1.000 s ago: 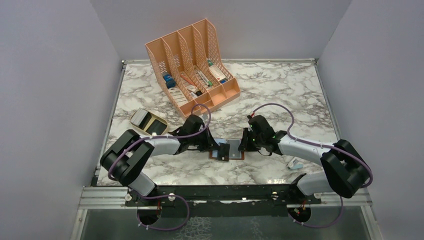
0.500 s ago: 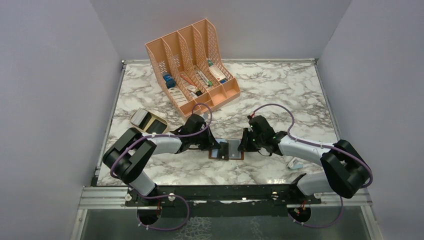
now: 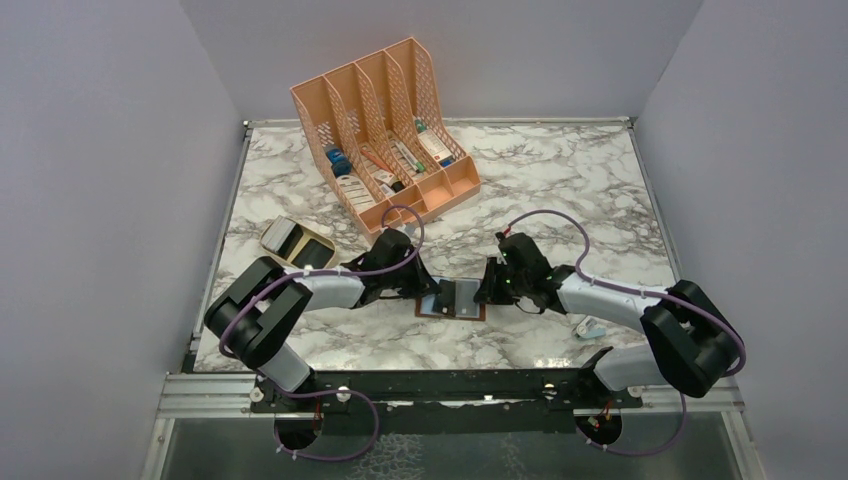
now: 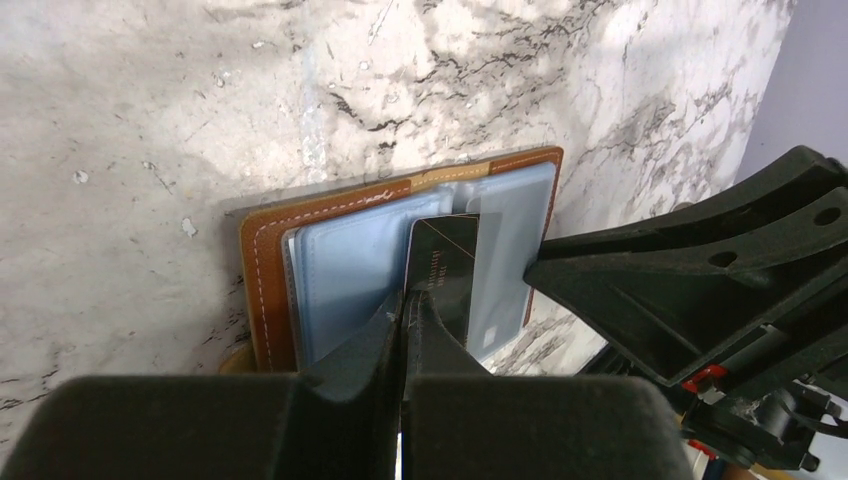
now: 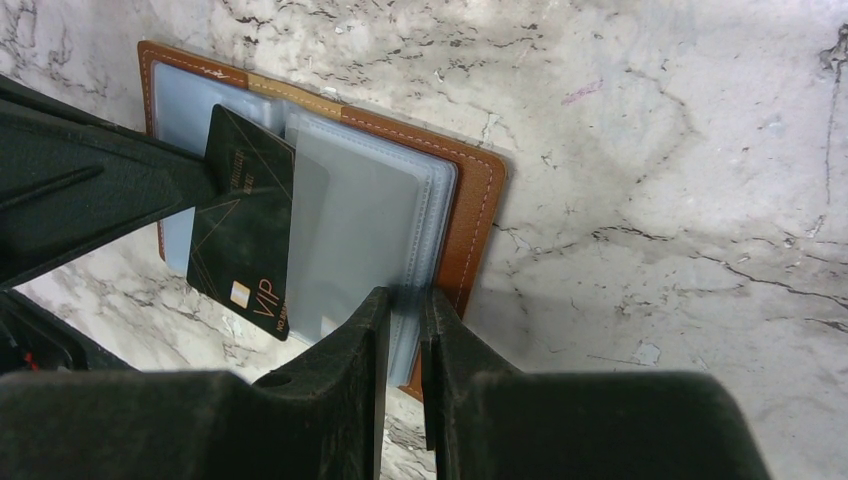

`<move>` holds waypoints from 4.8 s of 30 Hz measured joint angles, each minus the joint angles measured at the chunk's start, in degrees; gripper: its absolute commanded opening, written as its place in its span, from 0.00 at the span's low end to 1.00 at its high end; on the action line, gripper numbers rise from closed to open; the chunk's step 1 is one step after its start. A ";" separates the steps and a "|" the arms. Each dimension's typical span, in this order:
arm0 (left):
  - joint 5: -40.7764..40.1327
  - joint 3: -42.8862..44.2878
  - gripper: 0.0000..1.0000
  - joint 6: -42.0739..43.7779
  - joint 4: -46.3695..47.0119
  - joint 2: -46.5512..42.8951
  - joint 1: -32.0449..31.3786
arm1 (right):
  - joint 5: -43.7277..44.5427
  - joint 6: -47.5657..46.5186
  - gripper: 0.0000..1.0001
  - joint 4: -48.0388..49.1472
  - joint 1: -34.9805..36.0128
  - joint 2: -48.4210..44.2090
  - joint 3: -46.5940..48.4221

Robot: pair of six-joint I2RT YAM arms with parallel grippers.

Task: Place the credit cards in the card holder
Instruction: Insert the credit card into the card holder.

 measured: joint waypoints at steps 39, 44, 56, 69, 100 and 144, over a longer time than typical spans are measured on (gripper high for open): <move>-5.92 -1.86 0.00 0.90 1.81 -1.75 -3.61 | -2.82 5.90 0.17 3.02 -0.07 -1.64 -3.28; -5.88 -1.51 0.00 0.61 2.16 -1.49 -4.48 | -2.84 6.45 0.17 2.84 -0.07 -1.90 -3.32; -8.66 -2.01 0.00 -0.85 2.62 -2.05 -5.57 | -2.75 10.45 0.16 2.16 -0.04 -6.34 -6.78; -12.13 -3.45 0.00 -1.90 3.10 -3.96 -6.62 | -4.26 15.93 0.26 2.64 -0.04 -8.87 -9.03; -15.61 -3.82 0.00 -0.61 4.17 -4.13 -7.43 | -8.44 11.21 0.37 -0.15 -0.04 -10.84 -6.49; -21.77 -7.98 0.00 -1.57 6.10 -7.69 -7.74 | -8.72 16.41 0.21 10.29 -0.04 -3.41 -9.29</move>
